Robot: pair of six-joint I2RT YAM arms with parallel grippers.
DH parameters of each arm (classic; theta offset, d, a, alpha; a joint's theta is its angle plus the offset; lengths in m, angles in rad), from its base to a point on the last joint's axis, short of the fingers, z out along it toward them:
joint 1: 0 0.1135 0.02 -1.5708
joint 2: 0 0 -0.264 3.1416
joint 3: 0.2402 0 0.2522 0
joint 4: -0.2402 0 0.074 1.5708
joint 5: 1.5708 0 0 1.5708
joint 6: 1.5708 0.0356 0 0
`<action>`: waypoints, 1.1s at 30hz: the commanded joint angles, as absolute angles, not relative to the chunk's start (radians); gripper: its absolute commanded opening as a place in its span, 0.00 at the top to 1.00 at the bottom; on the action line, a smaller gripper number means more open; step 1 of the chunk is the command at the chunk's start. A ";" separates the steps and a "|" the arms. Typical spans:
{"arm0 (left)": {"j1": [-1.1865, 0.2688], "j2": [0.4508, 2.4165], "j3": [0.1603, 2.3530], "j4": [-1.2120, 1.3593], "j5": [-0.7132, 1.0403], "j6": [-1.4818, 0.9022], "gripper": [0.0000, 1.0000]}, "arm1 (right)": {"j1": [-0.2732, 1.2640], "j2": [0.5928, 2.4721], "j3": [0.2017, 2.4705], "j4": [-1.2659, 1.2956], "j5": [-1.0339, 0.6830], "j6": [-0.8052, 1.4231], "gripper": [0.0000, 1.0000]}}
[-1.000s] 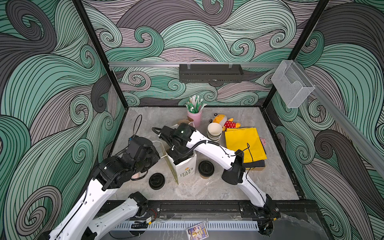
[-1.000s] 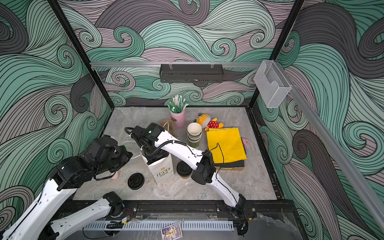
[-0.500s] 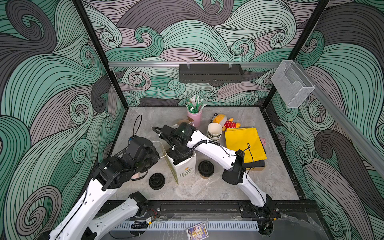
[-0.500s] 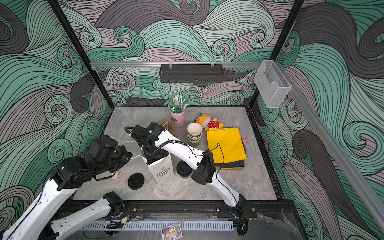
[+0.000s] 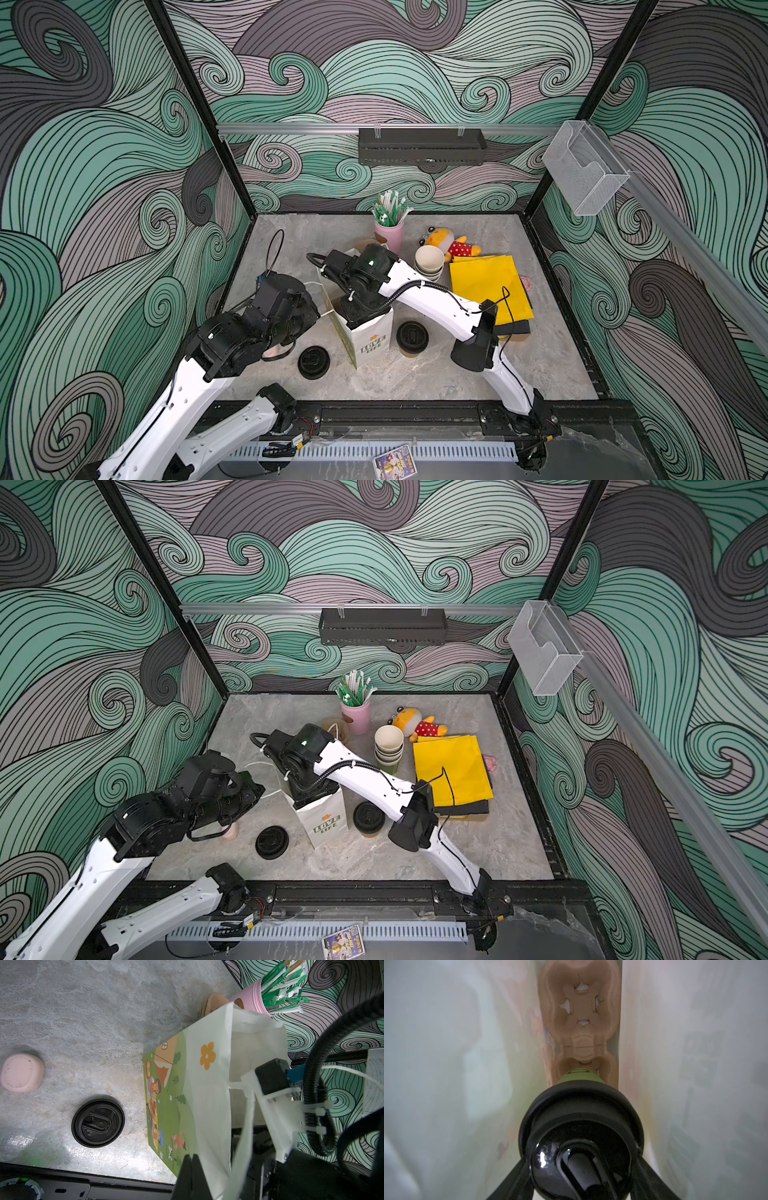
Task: Pack the takeout coffee
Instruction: 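Lower the green cup into the carrier slot inside the bag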
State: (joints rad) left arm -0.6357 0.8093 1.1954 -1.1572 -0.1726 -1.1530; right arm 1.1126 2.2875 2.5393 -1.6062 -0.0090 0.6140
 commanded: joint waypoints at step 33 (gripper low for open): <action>-0.638 0.808 1.225 -1.193 -0.190 -1.132 1.00 | 1.117 2.427 2.581 -1.795 0.026 0.602 0.45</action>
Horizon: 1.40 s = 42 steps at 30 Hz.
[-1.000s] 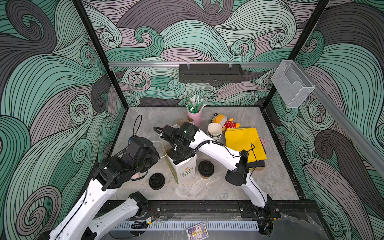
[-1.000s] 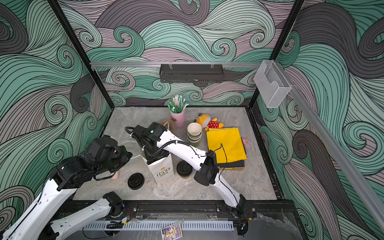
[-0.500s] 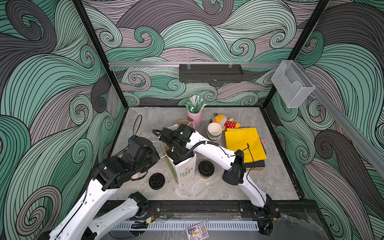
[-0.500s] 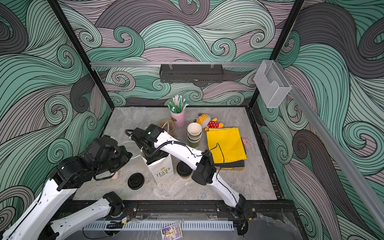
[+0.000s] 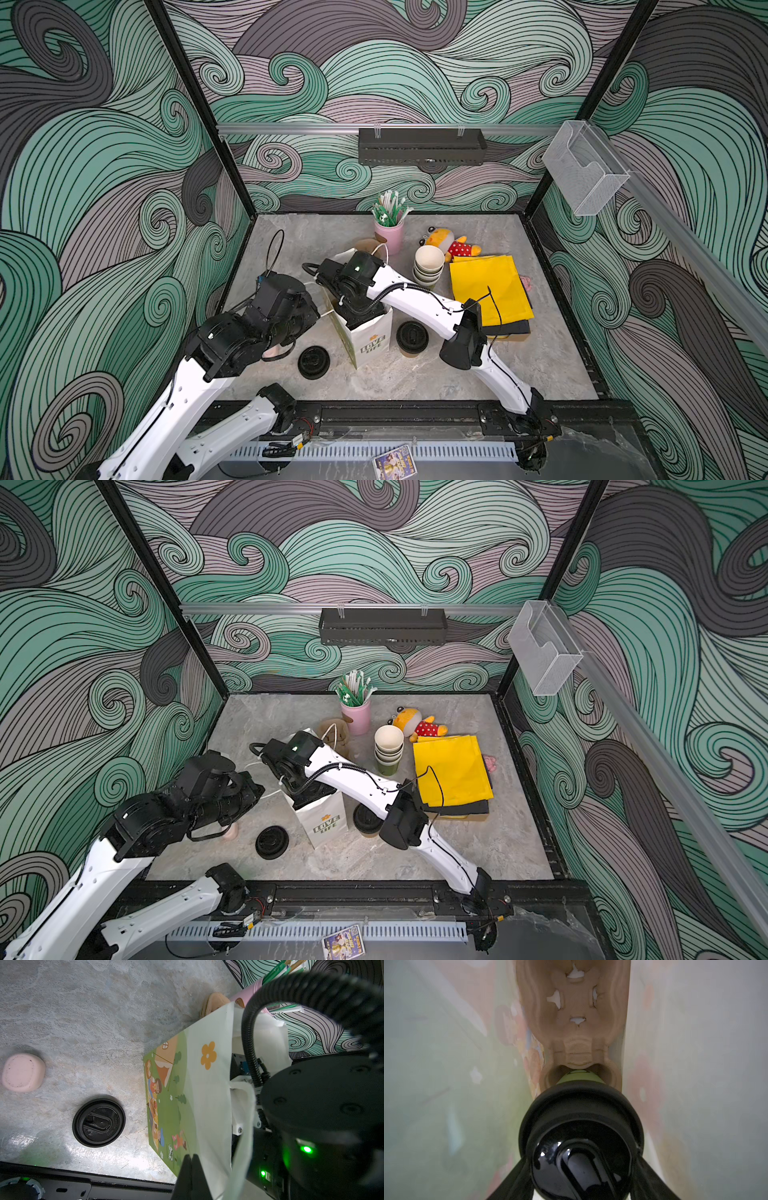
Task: Pack the takeout coffee
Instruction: 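Lower the green cup into the carrier slot inside the bag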
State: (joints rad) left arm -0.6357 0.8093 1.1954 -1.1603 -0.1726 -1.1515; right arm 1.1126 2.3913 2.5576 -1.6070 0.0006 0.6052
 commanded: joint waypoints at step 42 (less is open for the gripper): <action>-0.639 0.799 1.223 -1.210 -0.201 -1.130 1.00 | 1.129 2.461 2.396 -1.563 0.021 0.580 0.49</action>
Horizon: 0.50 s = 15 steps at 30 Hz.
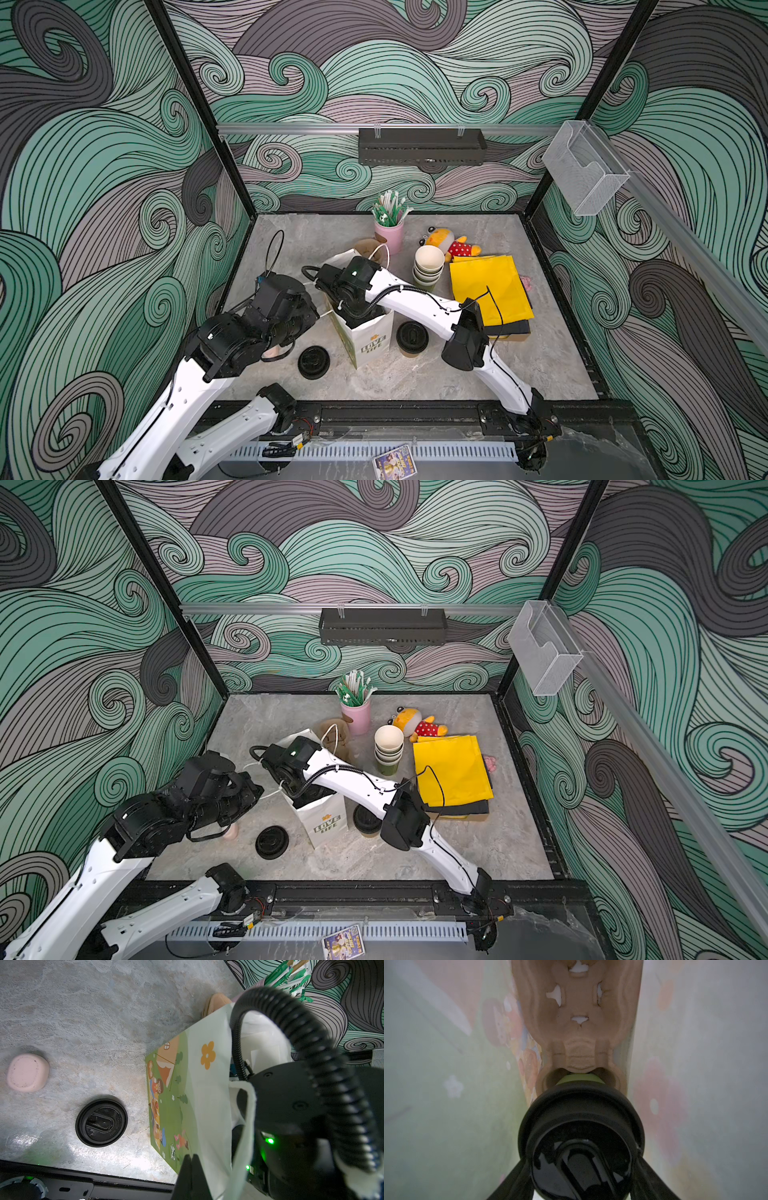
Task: Pack the takeout coffee
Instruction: 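Lower the green cup into the carrier slot inside the bag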
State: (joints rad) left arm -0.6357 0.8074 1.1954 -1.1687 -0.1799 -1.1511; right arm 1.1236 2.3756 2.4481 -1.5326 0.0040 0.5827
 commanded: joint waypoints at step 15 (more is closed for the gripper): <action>-0.638 0.797 1.220 -1.212 -0.199 -1.130 1.00 | 1.123 2.535 2.404 -1.520 0.024 0.562 0.49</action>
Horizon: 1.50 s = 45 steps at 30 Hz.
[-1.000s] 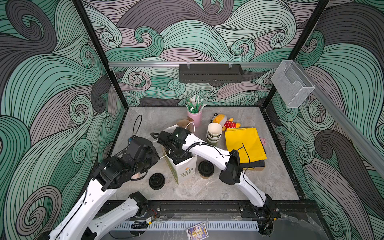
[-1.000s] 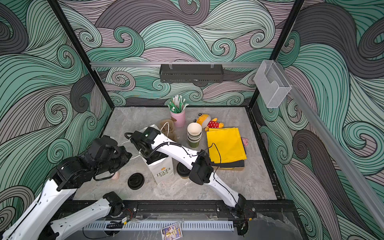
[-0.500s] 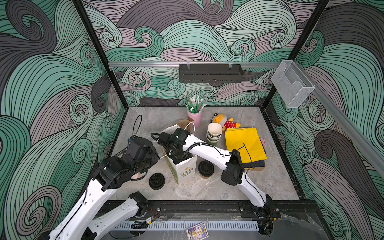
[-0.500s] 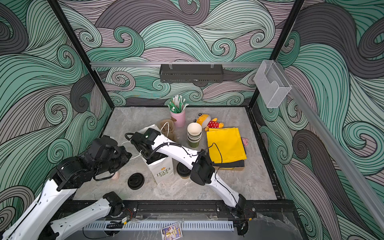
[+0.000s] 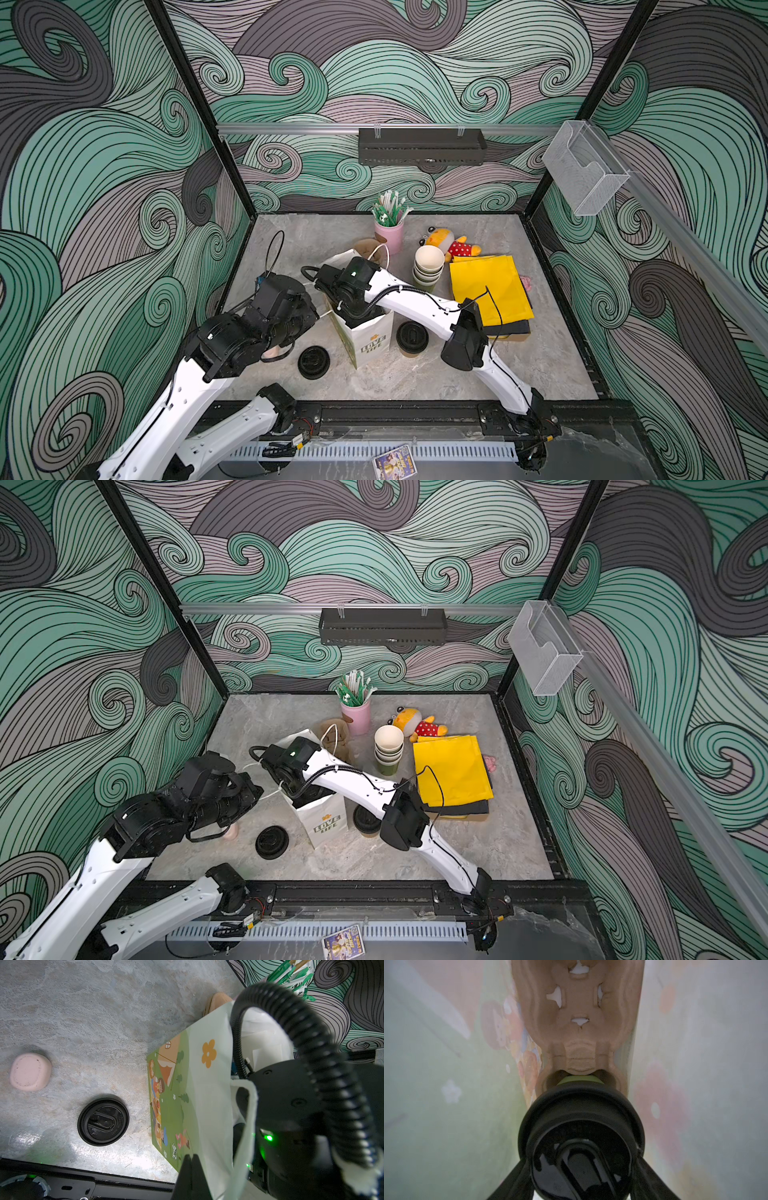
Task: Pack the takeout coffee
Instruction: 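Lower the green cup into the carrier slot inside the bag, then open the right gripper and lift it out of the bag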
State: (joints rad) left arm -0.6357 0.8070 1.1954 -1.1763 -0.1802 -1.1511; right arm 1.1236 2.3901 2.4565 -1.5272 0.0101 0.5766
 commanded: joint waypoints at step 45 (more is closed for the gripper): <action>-0.639 0.802 1.224 -1.215 -0.196 -1.127 1.00 | 1.124 2.344 2.434 -1.608 0.067 0.612 0.25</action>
